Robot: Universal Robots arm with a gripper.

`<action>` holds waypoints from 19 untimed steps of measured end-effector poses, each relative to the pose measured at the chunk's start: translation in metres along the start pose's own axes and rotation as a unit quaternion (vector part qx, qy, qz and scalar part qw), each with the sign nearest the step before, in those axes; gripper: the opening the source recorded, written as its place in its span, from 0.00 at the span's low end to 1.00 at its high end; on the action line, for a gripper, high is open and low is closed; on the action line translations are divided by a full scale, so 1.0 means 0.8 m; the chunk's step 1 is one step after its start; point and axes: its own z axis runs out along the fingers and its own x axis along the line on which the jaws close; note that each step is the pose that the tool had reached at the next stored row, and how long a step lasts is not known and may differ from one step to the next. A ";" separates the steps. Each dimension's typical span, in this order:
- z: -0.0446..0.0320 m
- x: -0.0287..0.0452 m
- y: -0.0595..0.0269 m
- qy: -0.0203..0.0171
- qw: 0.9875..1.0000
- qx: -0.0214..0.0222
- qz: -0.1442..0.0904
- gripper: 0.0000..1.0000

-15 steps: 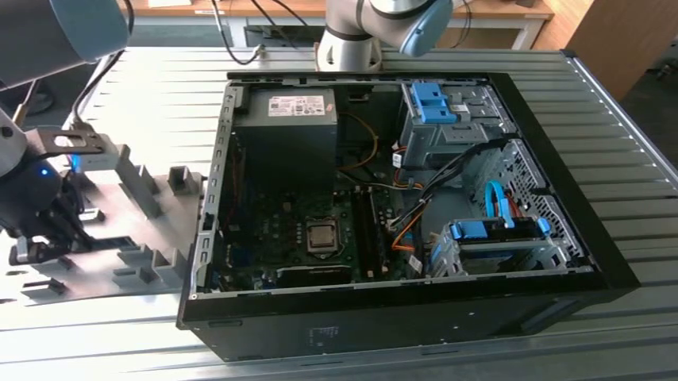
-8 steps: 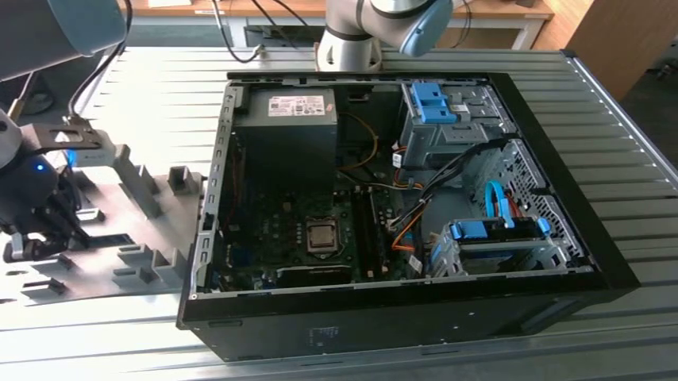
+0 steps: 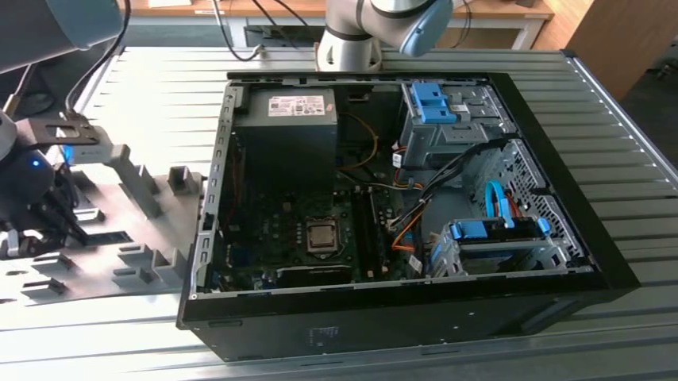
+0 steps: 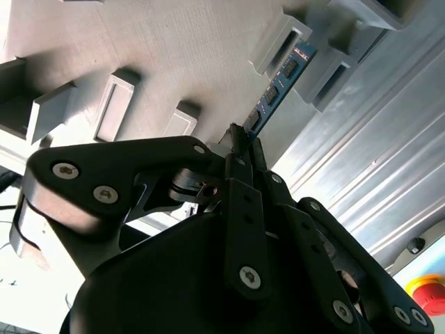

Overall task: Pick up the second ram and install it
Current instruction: 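Pick up the second ram and move it above second insertion slot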

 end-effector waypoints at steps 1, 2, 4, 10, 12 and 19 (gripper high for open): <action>-0.0011 0.0000 0.000 0.000 1.000 0.000 0.000 0.14; -0.0024 0.0000 0.000 0.000 1.000 0.000 0.000 0.14; -0.0047 -0.0001 0.000 0.000 1.000 0.000 0.000 0.14; -0.0119 -0.0003 0.000 0.000 1.000 0.000 0.000 0.14; -0.0145 -0.0003 0.000 0.000 1.000 0.000 0.000 0.14; -0.0250 -0.0005 0.001 0.000 1.000 0.000 0.000 0.14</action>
